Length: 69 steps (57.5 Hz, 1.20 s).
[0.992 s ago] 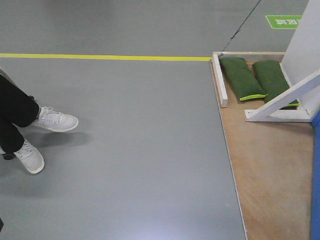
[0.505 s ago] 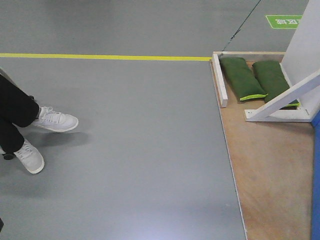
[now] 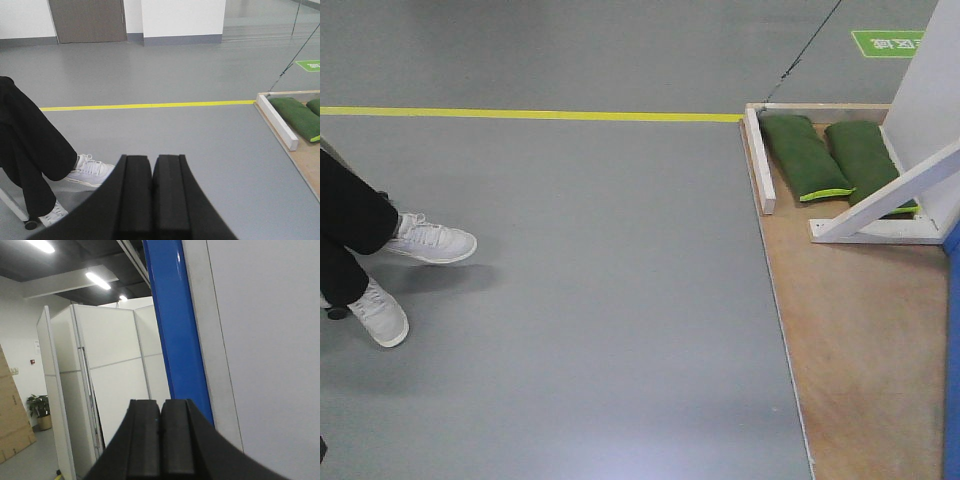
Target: Move to blue door and open it
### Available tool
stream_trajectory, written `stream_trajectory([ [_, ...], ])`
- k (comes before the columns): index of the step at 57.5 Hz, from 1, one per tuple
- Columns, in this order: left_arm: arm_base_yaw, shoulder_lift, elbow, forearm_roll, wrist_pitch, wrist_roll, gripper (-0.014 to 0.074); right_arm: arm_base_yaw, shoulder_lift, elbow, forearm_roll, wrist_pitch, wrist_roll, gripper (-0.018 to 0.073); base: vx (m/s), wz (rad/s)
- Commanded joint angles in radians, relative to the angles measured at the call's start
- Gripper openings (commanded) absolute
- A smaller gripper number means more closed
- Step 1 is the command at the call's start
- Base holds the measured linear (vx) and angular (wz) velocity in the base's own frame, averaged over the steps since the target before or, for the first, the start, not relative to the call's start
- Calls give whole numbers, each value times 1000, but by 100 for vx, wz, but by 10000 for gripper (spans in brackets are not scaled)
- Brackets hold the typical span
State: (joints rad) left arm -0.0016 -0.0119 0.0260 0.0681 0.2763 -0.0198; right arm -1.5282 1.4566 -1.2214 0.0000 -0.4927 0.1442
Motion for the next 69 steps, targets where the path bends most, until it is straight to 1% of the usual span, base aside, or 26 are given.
stream_trajectory([
  [1, -7, -12, -26, -2, -86, -7, 73, 3, -59, -32, 10, -81, -3, 12, 0, 0],
  [20, -7, -12, -26, -2, -86, -7, 73, 3, -132, -32, 0, -79, -3, 12, 0, 0],
  [27, -7, -12, -26, -2, -86, -7, 73, 25, -150, -32, 9, -78, -3, 12, 0, 0],
  [32, -7, -12, -26, -2, -86, -7, 73, 27, -156, -32, 9, -78, -3, 12, 0, 0],
  [36, -7, -12, -26, -2, -86, -7, 73, 8, -157, -32, 39, -79, -3, 12, 0, 0],
  [43, -7, -12, -26, -2, -86, -7, 73, -64, -160, -32, 109, -79, -3, 12, 0, 0],
  [47, -7, -12, -26, -2, -86, -7, 73, -92, -159, -32, 103, -77, -4, 12, 0, 0],
  [69, -7, -12, -26, -2, -86, -7, 73, -94, -33, -32, 80, -78, -4, 12, 0, 0],
])
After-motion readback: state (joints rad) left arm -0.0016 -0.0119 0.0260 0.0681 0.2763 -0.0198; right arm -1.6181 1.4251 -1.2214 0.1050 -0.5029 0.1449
